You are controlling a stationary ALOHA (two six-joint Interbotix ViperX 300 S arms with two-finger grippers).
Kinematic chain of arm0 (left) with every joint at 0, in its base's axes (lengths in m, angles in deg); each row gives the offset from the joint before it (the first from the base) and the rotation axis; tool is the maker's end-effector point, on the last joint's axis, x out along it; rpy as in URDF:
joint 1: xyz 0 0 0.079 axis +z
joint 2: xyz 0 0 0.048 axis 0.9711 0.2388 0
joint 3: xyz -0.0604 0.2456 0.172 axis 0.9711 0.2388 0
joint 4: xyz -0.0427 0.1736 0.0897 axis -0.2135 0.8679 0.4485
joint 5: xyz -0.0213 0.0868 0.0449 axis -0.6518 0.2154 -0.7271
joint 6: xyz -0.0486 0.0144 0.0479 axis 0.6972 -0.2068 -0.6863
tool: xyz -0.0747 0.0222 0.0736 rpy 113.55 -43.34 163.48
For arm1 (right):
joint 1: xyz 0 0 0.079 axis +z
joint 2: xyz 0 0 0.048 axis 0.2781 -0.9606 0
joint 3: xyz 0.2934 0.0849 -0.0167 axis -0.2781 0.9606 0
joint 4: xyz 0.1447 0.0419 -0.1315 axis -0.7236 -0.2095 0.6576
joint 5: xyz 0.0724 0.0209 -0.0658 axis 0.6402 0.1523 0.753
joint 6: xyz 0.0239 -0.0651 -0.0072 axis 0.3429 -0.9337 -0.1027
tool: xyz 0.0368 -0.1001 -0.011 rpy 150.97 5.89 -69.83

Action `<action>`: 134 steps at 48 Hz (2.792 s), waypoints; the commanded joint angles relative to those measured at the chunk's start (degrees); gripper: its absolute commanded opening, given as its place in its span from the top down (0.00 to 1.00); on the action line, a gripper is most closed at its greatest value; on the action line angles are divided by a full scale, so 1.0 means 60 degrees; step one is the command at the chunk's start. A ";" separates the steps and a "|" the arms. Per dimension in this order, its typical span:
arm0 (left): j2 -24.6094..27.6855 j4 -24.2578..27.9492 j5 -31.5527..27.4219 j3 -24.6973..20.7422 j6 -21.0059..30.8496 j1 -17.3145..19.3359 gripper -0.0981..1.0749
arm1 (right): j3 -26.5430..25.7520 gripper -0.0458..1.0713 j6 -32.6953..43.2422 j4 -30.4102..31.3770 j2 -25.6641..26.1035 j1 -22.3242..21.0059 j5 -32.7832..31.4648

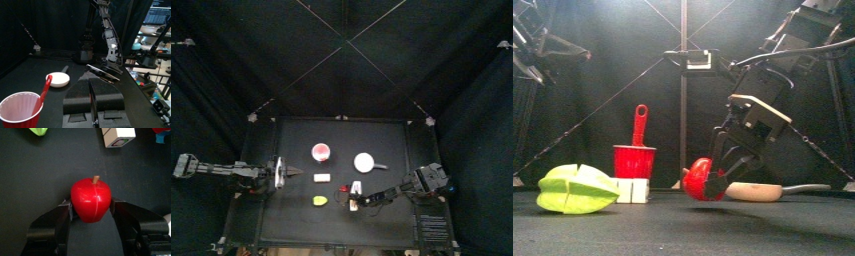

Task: Place apple in center

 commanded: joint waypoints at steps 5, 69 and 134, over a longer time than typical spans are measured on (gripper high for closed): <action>0.0044 0.0000 0.0088 -0.0103 0.0000 0.0015 0.91 | -0.0176 0.29 0.0000 0.0029 0.0176 -0.0073 0.0029; 0.0044 -0.0015 0.0088 -0.0073 -0.0015 0.0015 0.91 | 0.0029 0.08 -0.0015 -0.0029 0.0352 0.0000 -0.0146; 0.0059 -0.0015 0.0088 -0.0044 -0.0015 0.0015 0.91 | 0.0234 0.08 0.0000 -0.0396 0.0615 0.0396 -0.0278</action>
